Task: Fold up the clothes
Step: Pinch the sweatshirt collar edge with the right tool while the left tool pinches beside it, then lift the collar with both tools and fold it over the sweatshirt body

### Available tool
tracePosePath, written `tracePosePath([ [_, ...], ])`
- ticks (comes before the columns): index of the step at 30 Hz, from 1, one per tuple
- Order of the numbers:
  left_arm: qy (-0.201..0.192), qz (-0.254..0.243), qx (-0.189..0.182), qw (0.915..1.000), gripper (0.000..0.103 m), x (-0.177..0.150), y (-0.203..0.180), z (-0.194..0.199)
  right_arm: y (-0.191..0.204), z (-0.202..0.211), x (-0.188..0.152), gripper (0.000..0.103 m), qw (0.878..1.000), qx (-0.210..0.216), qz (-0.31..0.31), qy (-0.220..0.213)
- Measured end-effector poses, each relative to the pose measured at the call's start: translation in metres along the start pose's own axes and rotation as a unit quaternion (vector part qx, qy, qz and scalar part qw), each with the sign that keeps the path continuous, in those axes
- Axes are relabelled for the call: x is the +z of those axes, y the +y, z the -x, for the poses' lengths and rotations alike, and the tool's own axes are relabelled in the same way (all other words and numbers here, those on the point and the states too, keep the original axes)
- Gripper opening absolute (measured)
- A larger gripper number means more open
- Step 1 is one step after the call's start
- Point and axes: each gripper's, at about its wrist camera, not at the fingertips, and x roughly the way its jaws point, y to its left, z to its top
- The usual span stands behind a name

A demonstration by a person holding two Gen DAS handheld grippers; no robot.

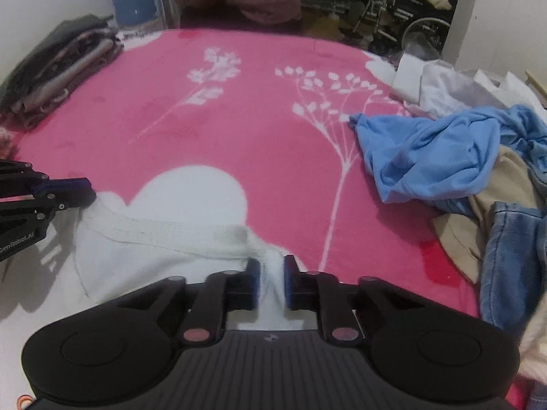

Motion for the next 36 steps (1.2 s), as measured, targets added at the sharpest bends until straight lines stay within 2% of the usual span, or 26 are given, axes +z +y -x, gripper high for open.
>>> tracePosePath([
  [9,-0.046,0.017,-0.008,0.9988,0.001,0.010,-0.002,0.054,0.001,0.056,-0.008,0.011,0.997,-0.006,-0.033,-0.068],
  [18,-0.099,-0.020,-0.037,0.9942,0.001,0.004,-0.024,0.151,0.022,0.143,-0.041,0.010,0.989,-0.015,-0.053,-0.138],
  [24,-0.126,-0.044,-0.083,0.9876,0.001,-0.016,-0.037,0.216,0.040,0.203,-0.084,0.010,0.984,-0.014,-0.073,-0.164],
  [32,-0.135,-0.056,-0.152,0.9774,0.001,-0.069,-0.051,0.288,0.072,0.269,-0.156,0.010,0.977,-0.009,-0.091,-0.192],
  [36,-0.132,-0.103,-0.192,0.9671,0.000,-0.100,-0.069,0.319,0.088,0.294,-0.197,0.010,0.978,0.001,-0.091,-0.187],
])
